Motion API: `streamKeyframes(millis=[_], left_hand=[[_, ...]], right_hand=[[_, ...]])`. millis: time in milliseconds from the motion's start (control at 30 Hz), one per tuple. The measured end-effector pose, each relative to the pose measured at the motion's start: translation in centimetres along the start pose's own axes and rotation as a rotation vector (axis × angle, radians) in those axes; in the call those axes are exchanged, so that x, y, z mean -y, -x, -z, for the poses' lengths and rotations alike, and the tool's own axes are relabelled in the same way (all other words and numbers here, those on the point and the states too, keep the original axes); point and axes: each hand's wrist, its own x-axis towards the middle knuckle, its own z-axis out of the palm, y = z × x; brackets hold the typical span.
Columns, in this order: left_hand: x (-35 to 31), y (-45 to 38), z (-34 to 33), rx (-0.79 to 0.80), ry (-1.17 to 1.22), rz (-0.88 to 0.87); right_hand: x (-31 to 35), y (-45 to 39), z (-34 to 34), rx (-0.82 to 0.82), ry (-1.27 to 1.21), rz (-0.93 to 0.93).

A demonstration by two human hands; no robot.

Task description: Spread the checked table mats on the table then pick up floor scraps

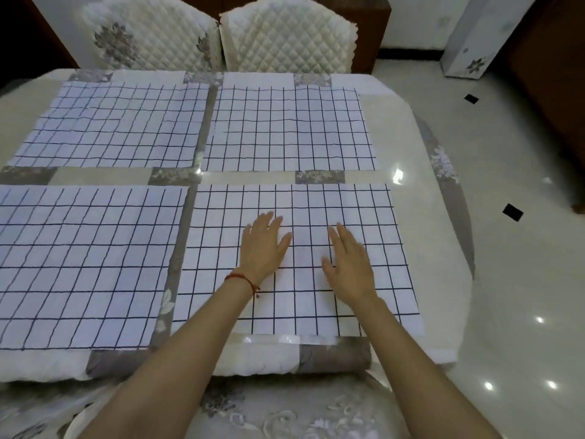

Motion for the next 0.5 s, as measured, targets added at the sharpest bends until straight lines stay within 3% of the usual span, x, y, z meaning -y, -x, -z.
streamKeyframes(millis=[200,367,500], left_hand=[[-7.7,3.4,0.8,-0.008,0.167,-0.189],[-14.8,7.6,-0.8,0.075,0.234,-0.256],[-22.0,12.1,-2.9,0.132,0.233,-0.332]], right_hand=[[-4.3,6.8,5.9,-0.147,-0.1,-0.12],[-9.5,14.8,10.0,-0.314,-0.197,-0.255],[-14.8,22.1,12.2,-0.358,-0.251,-0.362]])
